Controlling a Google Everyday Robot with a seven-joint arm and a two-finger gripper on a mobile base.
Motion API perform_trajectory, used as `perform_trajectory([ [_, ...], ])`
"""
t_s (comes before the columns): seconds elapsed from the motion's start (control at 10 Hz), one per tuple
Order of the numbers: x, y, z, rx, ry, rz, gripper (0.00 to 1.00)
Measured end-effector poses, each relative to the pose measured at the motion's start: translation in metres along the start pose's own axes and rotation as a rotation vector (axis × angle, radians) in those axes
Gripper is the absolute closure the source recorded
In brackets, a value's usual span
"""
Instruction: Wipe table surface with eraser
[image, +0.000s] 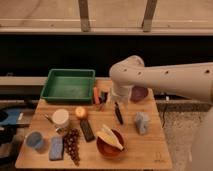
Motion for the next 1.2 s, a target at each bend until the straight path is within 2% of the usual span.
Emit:
perform_trajectory([
  [0.1, 0.017, 0.026, 0.008, -0.008, 0.034, -0.115, 0.38],
  [0.3, 0.043, 0.058, 0.015, -0.032, 0.093, -0.299, 0.38],
  [0.4, 0.050, 0.065, 0.016, -0.039, 0.107, -0.346, 0.38],
  [0.5, 0.053, 0.069, 0.017, -0.043, 0.114, -0.366, 0.38],
  [0.7, 0.053, 0.063, 0.017, -0.044, 0.120, -0.343, 0.38],
  [0.9, 0.053, 0.063, 0.029, -0.045, 0.148, -0.356, 0.38],
  [1.2, 0.040, 0.103, 0.052, -0.062, 0.167, -0.447, 0.38],
])
